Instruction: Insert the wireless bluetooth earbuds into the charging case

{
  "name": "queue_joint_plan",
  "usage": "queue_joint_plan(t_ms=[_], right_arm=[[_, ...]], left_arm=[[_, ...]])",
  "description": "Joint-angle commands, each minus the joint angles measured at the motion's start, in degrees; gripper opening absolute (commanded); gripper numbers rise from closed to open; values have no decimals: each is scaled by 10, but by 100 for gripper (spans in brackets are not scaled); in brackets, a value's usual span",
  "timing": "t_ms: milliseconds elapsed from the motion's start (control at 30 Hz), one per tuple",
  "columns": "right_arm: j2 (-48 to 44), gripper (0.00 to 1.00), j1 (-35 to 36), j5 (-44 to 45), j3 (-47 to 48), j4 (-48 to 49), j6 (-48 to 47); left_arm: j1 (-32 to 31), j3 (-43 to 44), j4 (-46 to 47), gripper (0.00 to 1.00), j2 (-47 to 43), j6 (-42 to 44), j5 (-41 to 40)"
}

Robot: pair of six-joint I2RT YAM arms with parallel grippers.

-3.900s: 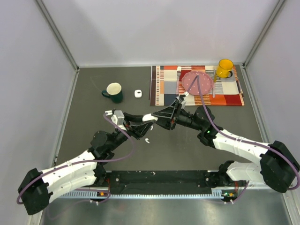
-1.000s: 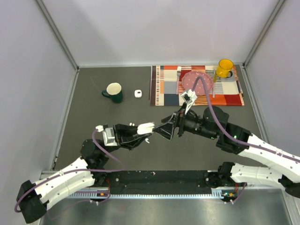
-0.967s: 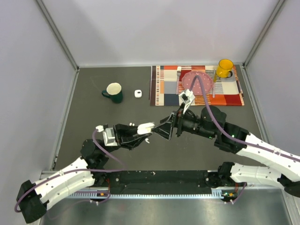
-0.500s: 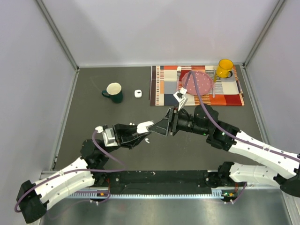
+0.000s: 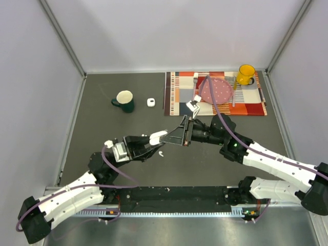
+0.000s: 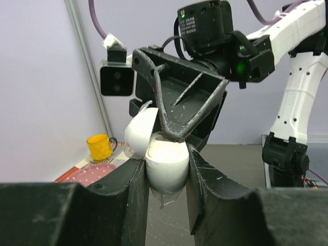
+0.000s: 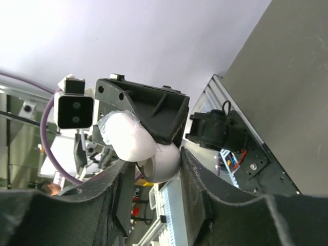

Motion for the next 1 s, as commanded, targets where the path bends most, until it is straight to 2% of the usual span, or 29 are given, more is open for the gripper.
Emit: queue_joint_plan(t_ms=[0, 133, 300, 533, 967], right_arm=[[9, 32, -4, -34, -1, 81, 40], [3, 23, -4, -27, -4, 85, 41], [-4, 13, -4, -25, -8, 95, 41], [-7, 8, -4, -20, -14, 105, 43], [-8, 6, -5, -16, -20, 108, 44]], left_arm=[[-3, 22, 25, 0, 4, 11, 13], [-3, 22, 17, 0, 3, 0, -1], [-3, 21, 14, 10, 2, -22, -23], [-3, 20, 12, 16, 1, -30, -45], [-3, 15, 9, 32, -6, -33, -64]])
